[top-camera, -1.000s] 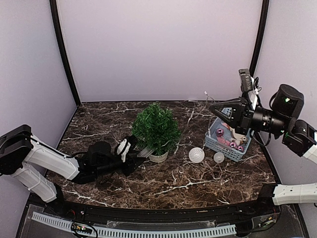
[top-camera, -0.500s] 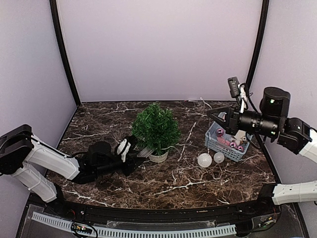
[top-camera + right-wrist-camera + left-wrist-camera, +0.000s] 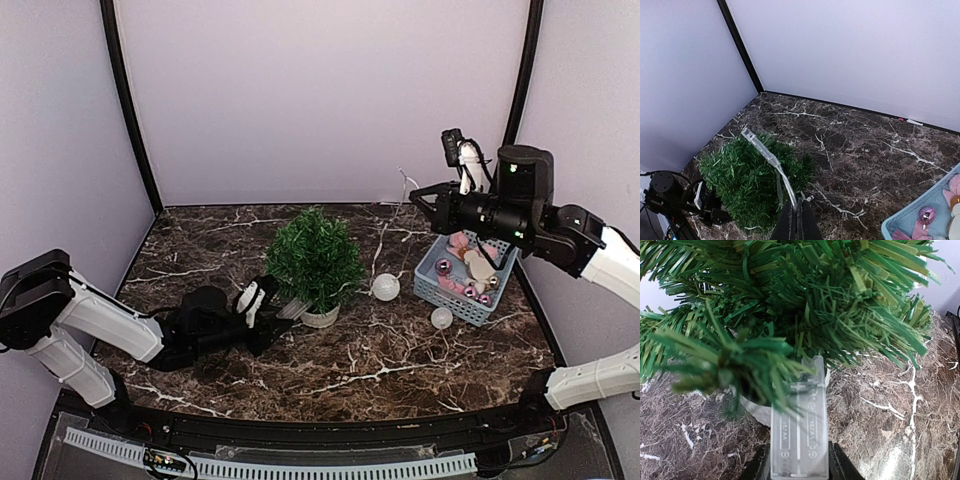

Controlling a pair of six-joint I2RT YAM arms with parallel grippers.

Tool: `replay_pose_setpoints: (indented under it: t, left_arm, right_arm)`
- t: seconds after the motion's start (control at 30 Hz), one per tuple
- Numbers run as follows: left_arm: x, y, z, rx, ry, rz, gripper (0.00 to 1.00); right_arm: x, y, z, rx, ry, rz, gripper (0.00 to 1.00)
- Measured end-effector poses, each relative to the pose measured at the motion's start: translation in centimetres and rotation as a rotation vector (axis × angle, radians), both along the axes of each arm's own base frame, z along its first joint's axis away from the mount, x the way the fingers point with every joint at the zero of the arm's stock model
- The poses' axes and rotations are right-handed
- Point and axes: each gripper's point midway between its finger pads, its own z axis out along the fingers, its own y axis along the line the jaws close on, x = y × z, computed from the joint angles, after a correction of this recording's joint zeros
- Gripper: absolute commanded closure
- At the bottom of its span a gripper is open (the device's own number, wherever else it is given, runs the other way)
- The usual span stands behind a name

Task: Decorate the small christmas tree
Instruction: Place the side of the string light at the center of the board.

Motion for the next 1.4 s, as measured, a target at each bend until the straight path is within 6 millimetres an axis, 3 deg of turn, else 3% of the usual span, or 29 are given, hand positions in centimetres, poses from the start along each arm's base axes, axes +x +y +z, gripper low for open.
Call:
replay_pose_setpoints:
  t: [0.2, 0.53, 1.17, 1.4]
  left_arm:
    - [0.2, 0.1, -0.6, 0.011, 0.007, 0.005, 0.65]
    - [0.8, 0.1, -1.8, 0.031, 0.023, 0.016, 0.6]
    - [1.5, -0.6, -2.4, 0.02, 0.025, 0.014, 0.34]
    - [0.8, 0.6, -0.2, -0.027, -0.008, 0.028, 0.31]
  right_arm:
    - [2.7, -0.8, 1.4, 0.011, -0.021, -0.053, 1.0]
    - [6.2, 0.4, -1.4, -0.043, 0.044, -0.035, 1.0]
    - [8.6, 1.7, -1.1, -0.026, 0.056, 0.017, 1.0]
    - [9.2, 2.0, -0.2, -0.016, 0.041, 0.023, 1.0]
